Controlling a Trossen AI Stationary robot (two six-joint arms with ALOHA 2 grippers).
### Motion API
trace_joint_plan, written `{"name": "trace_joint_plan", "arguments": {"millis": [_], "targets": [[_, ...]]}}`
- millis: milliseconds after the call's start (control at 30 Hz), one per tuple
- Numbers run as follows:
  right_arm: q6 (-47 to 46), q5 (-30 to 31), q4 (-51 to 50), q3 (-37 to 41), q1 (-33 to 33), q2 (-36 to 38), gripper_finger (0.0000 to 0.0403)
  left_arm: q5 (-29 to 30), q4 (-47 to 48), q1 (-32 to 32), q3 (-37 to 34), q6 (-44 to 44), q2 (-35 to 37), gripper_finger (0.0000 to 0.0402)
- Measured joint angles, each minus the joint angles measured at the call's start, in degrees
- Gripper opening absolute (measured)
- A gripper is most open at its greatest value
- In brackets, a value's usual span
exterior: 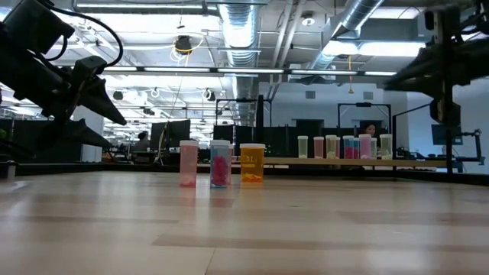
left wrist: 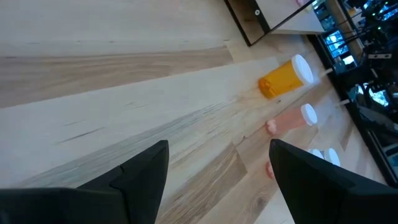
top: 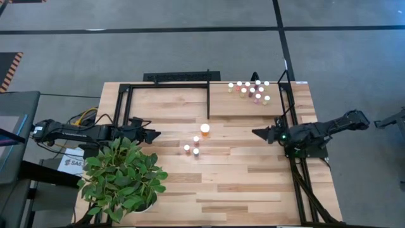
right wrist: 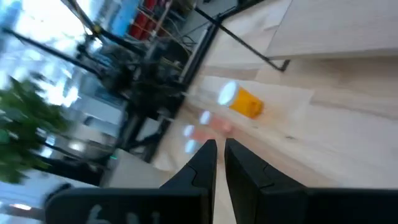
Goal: Pick and place medicine bottles onto shelf by color
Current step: Put the orange pill bottle on the shelf
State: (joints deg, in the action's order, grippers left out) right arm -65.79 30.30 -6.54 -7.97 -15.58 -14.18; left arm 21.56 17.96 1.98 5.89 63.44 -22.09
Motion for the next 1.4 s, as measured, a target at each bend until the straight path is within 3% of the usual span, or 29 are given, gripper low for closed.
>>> {"name": "trace_joint_plan", "arguments": {"millis": [333, 467, 600, 733, 1000, 1400], "targets": [[-0.78, -0.30, 1.98, 0.00, -0.02, -0.04, 0.0056, 0.02, -0.01, 0.00, 0.00, 0.00, 0.00, 0.0265], [4.65, -0.41, 7.57, 0.00, -0.13, -0.04, 0.0056, 0.02, 0.00, -0.02, 0.00, 0.00, -0.01, 0.0265], [16.20, -0.43, 15.87, 0.00, -0.13, -0.13, 0.0056, 0.04, 0.00, 0.00, 0.00, 0.00, -0.02, 0.0265], [20.78, -0.44, 18.20, -1.78, 0.37, -4.75, 0.0056, 0.04, 0.00, 0.00, 0.00, 0.00, 0.00, 0.0265], [6.53, -0.43, 9.43, -11.36, 5.24, -19.64, 0.0056, 0.04, 0.00, -0.01, 0.00, -0.01, -0.01, 0.0265], [-15.43, -1.66, -13.80, -37.44, 11.86, -49.76, 0.0056, 0.04, 0.00, -0.02, 0.00, 0.00, -0.02, 0.0265]]}}
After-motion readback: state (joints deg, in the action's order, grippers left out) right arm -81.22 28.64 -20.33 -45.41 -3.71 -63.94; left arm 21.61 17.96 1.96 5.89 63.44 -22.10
